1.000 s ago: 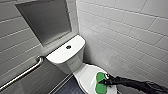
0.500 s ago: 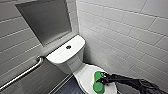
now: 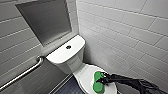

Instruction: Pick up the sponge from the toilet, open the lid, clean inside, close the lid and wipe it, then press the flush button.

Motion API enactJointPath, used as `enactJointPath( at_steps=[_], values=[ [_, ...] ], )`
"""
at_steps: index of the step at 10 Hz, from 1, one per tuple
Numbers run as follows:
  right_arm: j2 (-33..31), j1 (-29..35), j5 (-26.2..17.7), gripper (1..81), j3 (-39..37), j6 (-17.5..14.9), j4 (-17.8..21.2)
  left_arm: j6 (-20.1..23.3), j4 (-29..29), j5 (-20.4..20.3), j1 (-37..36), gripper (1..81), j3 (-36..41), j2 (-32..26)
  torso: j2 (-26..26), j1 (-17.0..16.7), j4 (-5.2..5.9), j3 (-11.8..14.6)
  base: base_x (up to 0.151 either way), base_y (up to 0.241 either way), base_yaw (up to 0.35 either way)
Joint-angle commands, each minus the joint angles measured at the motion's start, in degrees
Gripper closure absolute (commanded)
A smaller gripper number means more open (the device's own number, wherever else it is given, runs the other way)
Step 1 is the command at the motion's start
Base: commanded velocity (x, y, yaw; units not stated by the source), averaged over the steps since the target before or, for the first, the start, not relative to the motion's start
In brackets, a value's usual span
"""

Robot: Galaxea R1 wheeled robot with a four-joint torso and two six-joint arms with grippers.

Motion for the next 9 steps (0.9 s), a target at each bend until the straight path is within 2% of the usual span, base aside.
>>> enactJointPath(
  at_steps=[1, 2, 4, 5, 6, 7, 8, 9],
  values=[
    [0.1, 3.2, 0.1, 1.0, -0.1, 0.5, -2.5, 0.4, -0.3, 5.7, 2.3, 1.0, 0.8, 0.2, 0.0, 0.0, 0.00, 0.0, 0.000, 0.000, 0.000],
    [-0.1, 3.3, 0.2, 81.1, -0.1, 0.5, -2.4, 0.4, -0.2, 5.7, 2.3, 1.0, 0.8, 0.2, 0.0, 0.0, 0.00, 0.0, 0.000, 0.000, 0.000],
    [-1.2, 3.2, 2.2, 81.1, 1.2, 0.5, -2.1, 0.4, -0.1, 5.7, 2.3, 1.0, 0.8, 0.3, 0.0, 0.0, 0.00, 0.0, 0.000, 0.000, 0.000],
    [-3.2, 3.1, 4.7, 1.0, 5.0, 0.5, -1.7, 0.4, 0.0, 5.7, 2.3, 1.0, 0.8, 0.4, 0.0, 0.0, 0.00, 0.0, 0.000, 0.000, 0.000],
    [-5.8, 3.3, 6.4, 1.0, 10.5, 0.5, -1.8, 0.4, 0.0, 5.7, 2.3, 1.0, 0.8, 0.4, 0.0, 0.0, 0.00, 0.0, 0.000, 0.000, 0.000],
    [-11.4, 3.7, 9.0, 1.0, 21.7, 0.8, -2.0, 0.4, 0.1, 5.4, 2.3, 1.0, 0.8, 0.5, 0.0, 0.0, 0.00, 0.0, 0.000, 0.000, 0.000],
    [-15.1, 4.1, 10.6, 1.0, 27.8, 1.3, -2.1, 0.4, 0.1, 5.3, 2.1, 1.0, 0.8, 0.5, 0.0, 0.0, 0.00, 0.0, 0.000, 0.000, 0.000],
    [-17.1, 3.9, 11.3, 1.0, 29.9, 1.3, -2.0, 0.5, 0.1, 5.3, 2.1, 1.0, 0.9, 0.5, 0.0, 0.0, 0.00, 0.0, 0.000, 0.000, 0.000]
  ],
)
